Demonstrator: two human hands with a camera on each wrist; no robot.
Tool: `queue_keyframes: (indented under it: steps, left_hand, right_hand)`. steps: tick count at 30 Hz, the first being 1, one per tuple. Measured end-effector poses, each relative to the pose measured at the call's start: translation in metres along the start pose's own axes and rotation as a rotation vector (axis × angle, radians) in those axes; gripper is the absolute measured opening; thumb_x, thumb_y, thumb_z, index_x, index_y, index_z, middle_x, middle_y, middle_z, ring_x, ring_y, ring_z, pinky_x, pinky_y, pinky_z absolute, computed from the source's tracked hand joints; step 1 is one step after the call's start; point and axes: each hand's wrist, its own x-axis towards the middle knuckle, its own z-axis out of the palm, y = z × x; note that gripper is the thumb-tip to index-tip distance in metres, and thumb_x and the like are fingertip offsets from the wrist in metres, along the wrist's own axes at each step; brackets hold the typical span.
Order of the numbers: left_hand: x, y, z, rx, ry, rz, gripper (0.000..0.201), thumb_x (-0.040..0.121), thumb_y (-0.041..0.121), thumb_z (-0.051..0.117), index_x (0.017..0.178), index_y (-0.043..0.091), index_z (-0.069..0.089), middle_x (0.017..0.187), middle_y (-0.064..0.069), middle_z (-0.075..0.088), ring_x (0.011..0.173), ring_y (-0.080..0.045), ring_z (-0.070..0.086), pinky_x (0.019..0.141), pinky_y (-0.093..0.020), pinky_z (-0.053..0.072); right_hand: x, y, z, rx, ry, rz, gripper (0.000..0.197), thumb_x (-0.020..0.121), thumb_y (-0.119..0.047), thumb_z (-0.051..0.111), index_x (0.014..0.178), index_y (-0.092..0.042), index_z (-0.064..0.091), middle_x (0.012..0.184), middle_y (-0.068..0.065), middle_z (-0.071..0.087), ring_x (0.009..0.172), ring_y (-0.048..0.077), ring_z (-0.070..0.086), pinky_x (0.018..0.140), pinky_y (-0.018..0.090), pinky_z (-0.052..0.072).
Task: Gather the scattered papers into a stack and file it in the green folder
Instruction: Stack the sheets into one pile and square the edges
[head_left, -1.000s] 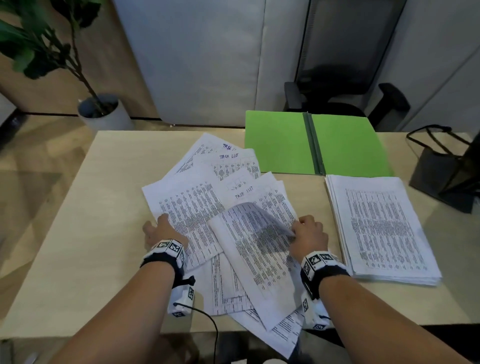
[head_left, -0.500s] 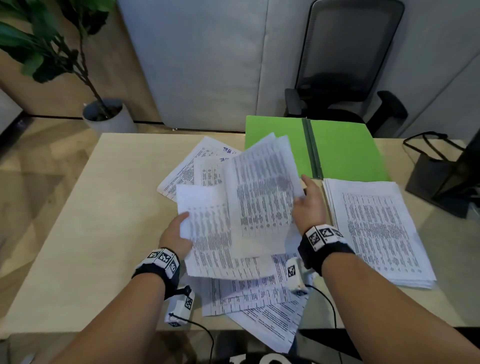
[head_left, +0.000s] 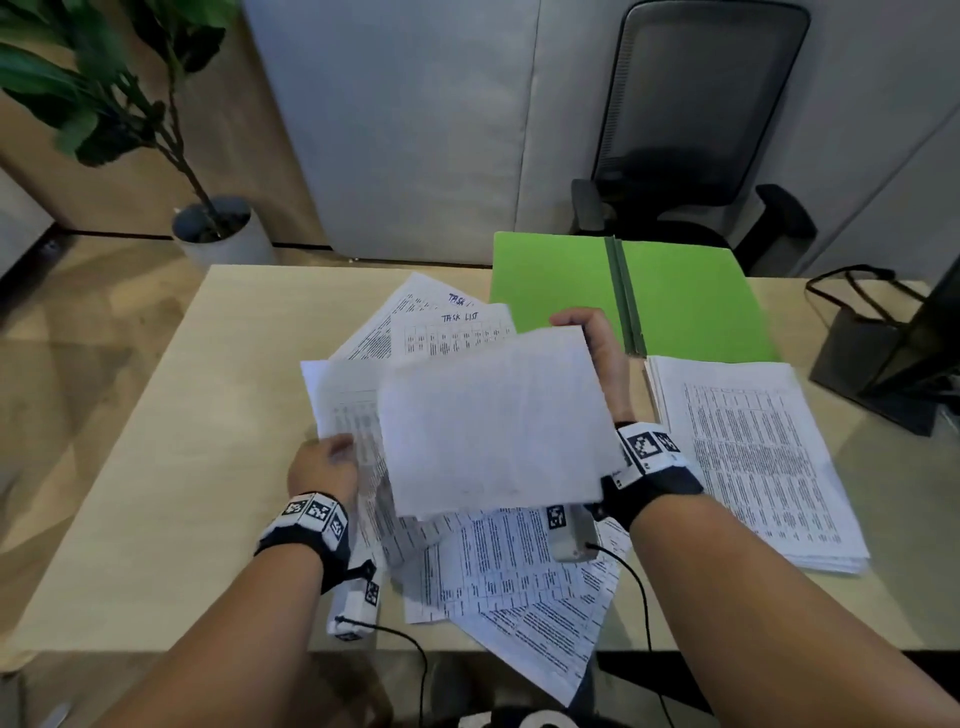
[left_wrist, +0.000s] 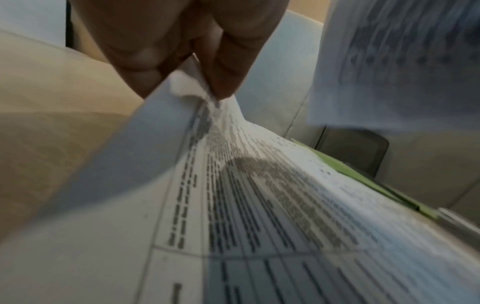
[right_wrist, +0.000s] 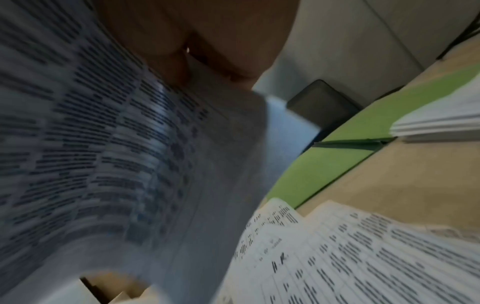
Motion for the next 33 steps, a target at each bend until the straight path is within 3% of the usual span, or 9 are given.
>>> queue_keyframes:
  steps: [2, 4, 8, 11, 14, 17, 20, 26, 33]
  left_hand:
    - [-0.005, 0.004, -0.001, -0.178, -0.069, -0.02, 0.026, 0.095, 0.035, 0.053, 0.104, 0.021, 0.073, 0.134, -0.009, 0.057, 0.124, -0.03, 0.051, 0.107, -0.039, 0.037]
    - [-0.012, 0.006, 0.005, -0.34, -0.184, -0.113, 0.056, 0.093, 0.066, 0.033, 0.09, 0.029, 0.075, 0.133, -0.008, 0.057, 0.122, -0.032, 0.051, 0.107, -0.047, 0.035]
    - [-0.024, 0.006, 0.026, -0.461, -0.281, -0.303, 0.098, 0.049, 0.099, 0.036, 0.086, 0.016, 0.073, 0.102, -0.014, 0.065, 0.102, -0.031, 0.057, 0.098, -0.045, 0.04]
    - [-0.031, 0.002, 0.033, -0.293, -0.289, -0.199, 0.074, 0.082, 0.077, 0.033, 0.108, 0.019, 0.072, 0.125, -0.009, 0.063, 0.114, -0.03, 0.056, 0.101, -0.043, 0.041]
    - [-0.034, -0.004, 0.036, -0.33, -0.327, -0.263, 0.088, 0.071, 0.091, 0.024, 0.104, 0.025, 0.073, 0.123, -0.006, 0.063, 0.113, -0.031, 0.056, 0.103, -0.049, 0.038]
    - [-0.036, -0.003, 0.038, -0.165, -0.295, -0.126, 0.054, 0.082, 0.057, 0.063, 0.114, 0.013, 0.063, 0.122, -0.011, 0.064, 0.105, -0.028, 0.06, 0.096, -0.038, 0.045]
    - [-0.035, -0.008, 0.041, -0.062, -0.212, -0.02, 0.044, 0.084, 0.013, 0.07, 0.124, 0.007, 0.052, 0.12, -0.011, 0.062, 0.097, -0.023, 0.056, 0.087, -0.028, 0.043]
    - [-0.033, -0.008, 0.045, -0.103, -0.221, -0.023, 0.069, 0.085, 0.002, 0.064, 0.143, 0.016, 0.03, 0.126, -0.001, 0.051, 0.103, -0.019, 0.05, 0.094, -0.027, 0.038]
    - [-0.032, -0.013, 0.041, -0.139, -0.198, -0.027, 0.079, 0.082, -0.002, 0.064, 0.146, 0.024, 0.025, 0.135, -0.005, 0.049, 0.116, -0.027, 0.051, 0.091, -0.027, 0.038]
  right_hand:
    - [0.006, 0.022, -0.007, -0.155, 0.014, 0.228, 0.016, 0.092, -0.007, 0.05, 0.101, -0.018, 0.058, 0.084, -0.001, 0.058, 0.084, 0.018, 0.052, 0.075, 0.025, 0.05]
    - [0.0, 0.043, -0.012, -0.567, 0.08, 0.27, 0.015, 0.097, -0.013, 0.047, 0.106, -0.01, 0.059, 0.091, 0.003, 0.06, 0.091, 0.018, 0.052, 0.077, 0.023, 0.045]
    - [-0.03, 0.081, -0.013, -0.986, -0.024, 0.387, 0.013, 0.093, -0.017, 0.049, 0.096, -0.008, 0.057, 0.097, 0.014, 0.06, 0.101, 0.031, 0.06, 0.078, 0.03, 0.043]
    - [-0.047, 0.098, -0.022, -1.02, -0.075, 0.541, 0.034, 0.096, -0.016, 0.047, 0.127, -0.006, 0.055, 0.128, 0.014, 0.057, 0.121, 0.029, 0.052, 0.097, 0.029, 0.041]
    - [-0.053, 0.098, -0.028, -0.997, -0.037, 0.578, 0.044, 0.099, -0.017, 0.043, 0.142, -0.006, 0.041, 0.146, 0.012, 0.044, 0.133, 0.026, 0.043, 0.104, 0.026, 0.034]
    - [-0.056, 0.098, -0.029, -1.025, -0.122, 0.533, 0.04, 0.1, -0.02, 0.041, 0.132, 0.003, 0.049, 0.138, 0.021, 0.05, 0.127, 0.034, 0.046, 0.104, 0.035, 0.036]
    - [-0.055, 0.098, -0.032, -1.17, 0.014, 0.44, 0.033, 0.097, -0.024, 0.044, 0.124, -0.01, 0.056, 0.13, 0.016, 0.049, 0.119, 0.033, 0.048, 0.097, 0.04, 0.042]
    - [-0.053, 0.103, -0.04, -1.006, 0.135, 0.603, 0.058, 0.089, -0.013, 0.049, 0.143, -0.014, 0.029, 0.136, 0.015, 0.036, 0.117, 0.036, 0.046, 0.097, 0.039, 0.041]
    - [-0.045, 0.095, -0.054, -0.989, 0.209, 0.322, 0.006, 0.089, -0.007, 0.047, 0.085, -0.009, 0.051, 0.085, 0.011, 0.056, 0.072, 0.029, 0.056, 0.06, 0.026, 0.039]
